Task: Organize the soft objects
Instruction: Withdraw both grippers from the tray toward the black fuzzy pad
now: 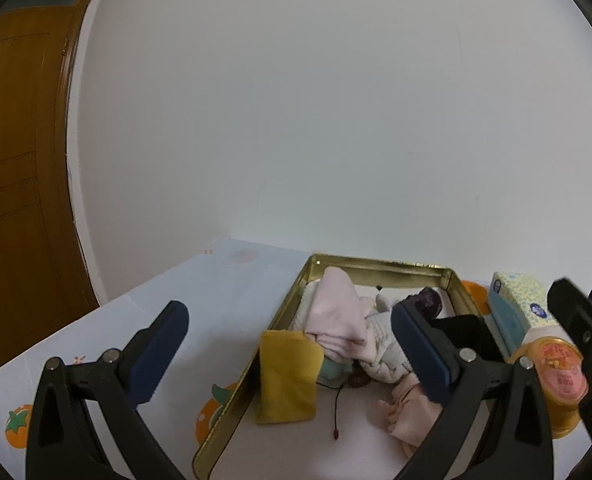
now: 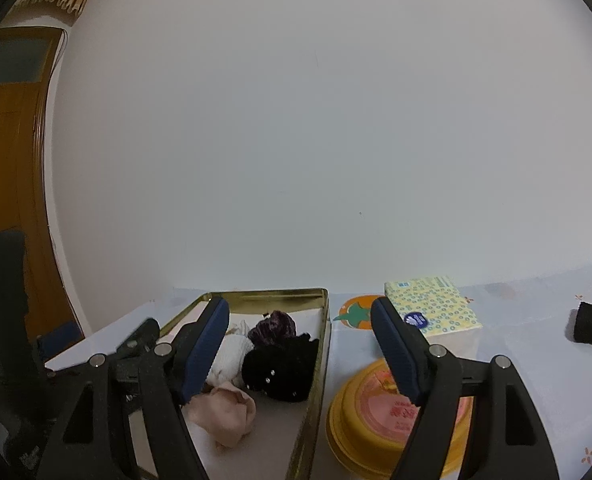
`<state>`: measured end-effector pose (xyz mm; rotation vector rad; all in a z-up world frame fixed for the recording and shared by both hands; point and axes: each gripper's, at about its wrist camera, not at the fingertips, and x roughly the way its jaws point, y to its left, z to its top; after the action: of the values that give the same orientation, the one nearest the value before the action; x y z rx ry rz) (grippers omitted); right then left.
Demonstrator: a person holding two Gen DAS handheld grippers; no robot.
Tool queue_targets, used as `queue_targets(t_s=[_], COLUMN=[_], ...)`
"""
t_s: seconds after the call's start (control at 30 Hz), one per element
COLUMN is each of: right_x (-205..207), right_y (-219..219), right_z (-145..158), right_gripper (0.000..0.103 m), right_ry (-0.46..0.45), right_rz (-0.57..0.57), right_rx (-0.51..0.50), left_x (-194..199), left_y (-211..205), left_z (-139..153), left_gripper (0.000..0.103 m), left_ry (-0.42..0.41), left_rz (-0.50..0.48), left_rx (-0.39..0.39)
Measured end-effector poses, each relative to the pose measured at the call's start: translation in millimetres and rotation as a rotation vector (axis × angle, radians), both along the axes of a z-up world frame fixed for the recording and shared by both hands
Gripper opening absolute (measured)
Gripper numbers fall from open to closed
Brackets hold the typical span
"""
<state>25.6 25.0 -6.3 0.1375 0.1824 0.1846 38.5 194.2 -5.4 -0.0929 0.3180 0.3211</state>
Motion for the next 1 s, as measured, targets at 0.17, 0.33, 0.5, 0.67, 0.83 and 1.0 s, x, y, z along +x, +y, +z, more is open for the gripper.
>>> queue_targets(t_s=[0.17, 0.33, 0.5, 0.67, 0.83, 1.0], right_x=[-11, -19, -25, -31, -33, -36], right_y=[-4, -14, -21, -36, -59, -89], right_z=[-3, -3, -2, -2, -3, -5], right_gripper=[0.075, 0.075, 0.075, 0.075, 0.075, 0.075], right_ry=[0.012, 0.023, 0.031, 0.048, 0.076, 0.087], right_rz=[0.007, 0.001, -0.011, -0.034, -0.063, -0.11], right_rx=[-0.014, -0.012, -0.023, -0.043, -0.051, -0.057], left_x=[-5, -8, -13, -15, -21, -22], left_y=[-3, -10, -14, -26, -44, -64], left_z=[-1, -1, 0, -1, 0, 1], left_gripper=[0.102, 0.102, 0.102, 0.102, 0.102, 0.102], left_ry=[-0.009, -0.007, -0.001, 0.007, 0.005, 0.01], left_rz=[-0.018, -0.026, -0.027, -0.057, -0.098, -0.141], left_rx=[0.003, 0.021, 0.017, 0.017, 0.026, 0.019])
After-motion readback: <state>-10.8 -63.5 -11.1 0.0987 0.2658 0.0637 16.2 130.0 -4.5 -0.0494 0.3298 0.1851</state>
